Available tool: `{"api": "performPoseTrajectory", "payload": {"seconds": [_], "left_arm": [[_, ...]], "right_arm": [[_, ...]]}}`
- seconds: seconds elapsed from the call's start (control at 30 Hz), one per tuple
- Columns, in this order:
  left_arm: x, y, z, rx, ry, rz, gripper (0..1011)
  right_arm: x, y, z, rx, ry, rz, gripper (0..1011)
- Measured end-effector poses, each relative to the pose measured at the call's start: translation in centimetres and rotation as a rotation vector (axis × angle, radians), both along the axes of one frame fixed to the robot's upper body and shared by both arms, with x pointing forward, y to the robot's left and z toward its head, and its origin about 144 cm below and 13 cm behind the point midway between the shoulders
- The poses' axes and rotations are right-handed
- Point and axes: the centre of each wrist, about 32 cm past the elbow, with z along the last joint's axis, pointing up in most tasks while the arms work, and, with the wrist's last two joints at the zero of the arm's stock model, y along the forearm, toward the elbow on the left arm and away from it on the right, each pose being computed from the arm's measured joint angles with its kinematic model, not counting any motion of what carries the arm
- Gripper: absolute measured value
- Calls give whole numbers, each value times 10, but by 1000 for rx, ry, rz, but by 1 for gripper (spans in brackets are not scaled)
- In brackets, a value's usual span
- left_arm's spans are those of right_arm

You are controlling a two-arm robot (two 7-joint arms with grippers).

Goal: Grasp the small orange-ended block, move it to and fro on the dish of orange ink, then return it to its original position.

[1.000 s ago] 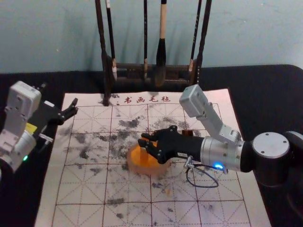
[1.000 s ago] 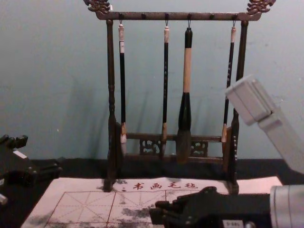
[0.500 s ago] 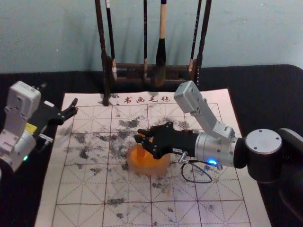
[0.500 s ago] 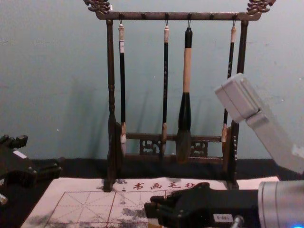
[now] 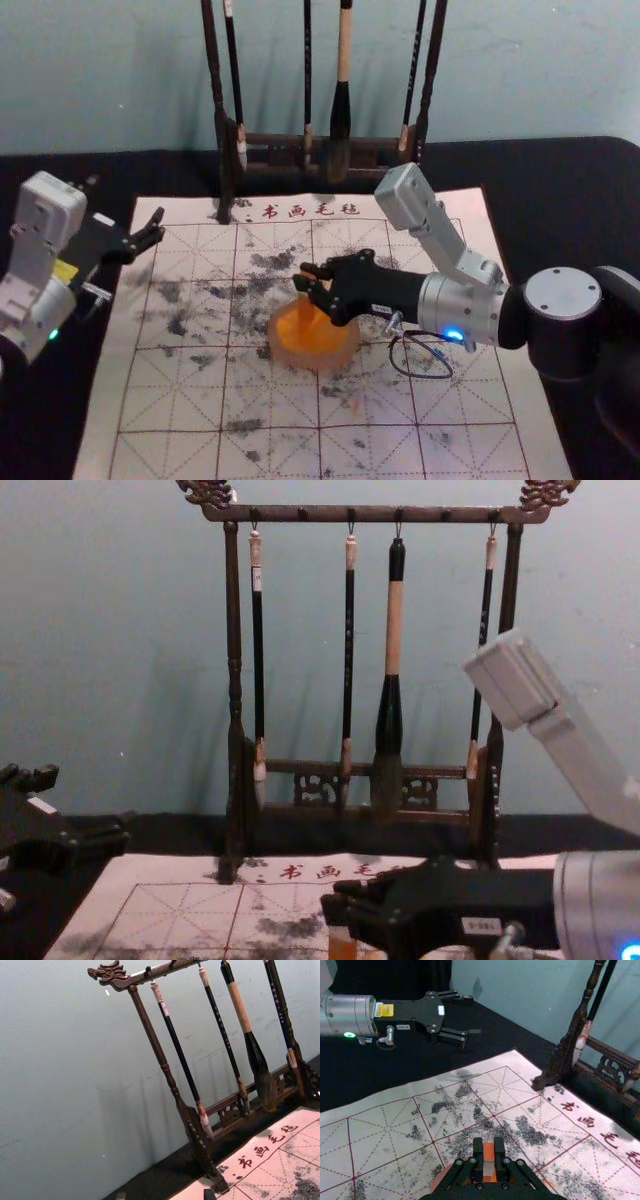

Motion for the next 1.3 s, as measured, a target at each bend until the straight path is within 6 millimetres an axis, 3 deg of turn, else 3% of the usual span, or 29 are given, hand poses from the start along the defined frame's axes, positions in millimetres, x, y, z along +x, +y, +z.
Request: {"api": "performPoseTrajectory", "payload": {"seconds": [1.3], "left_arm": [[0,0,0,0,0,0,1001]], "right_arm": [[-13,-19,-1,-13,14,9,108]]}}
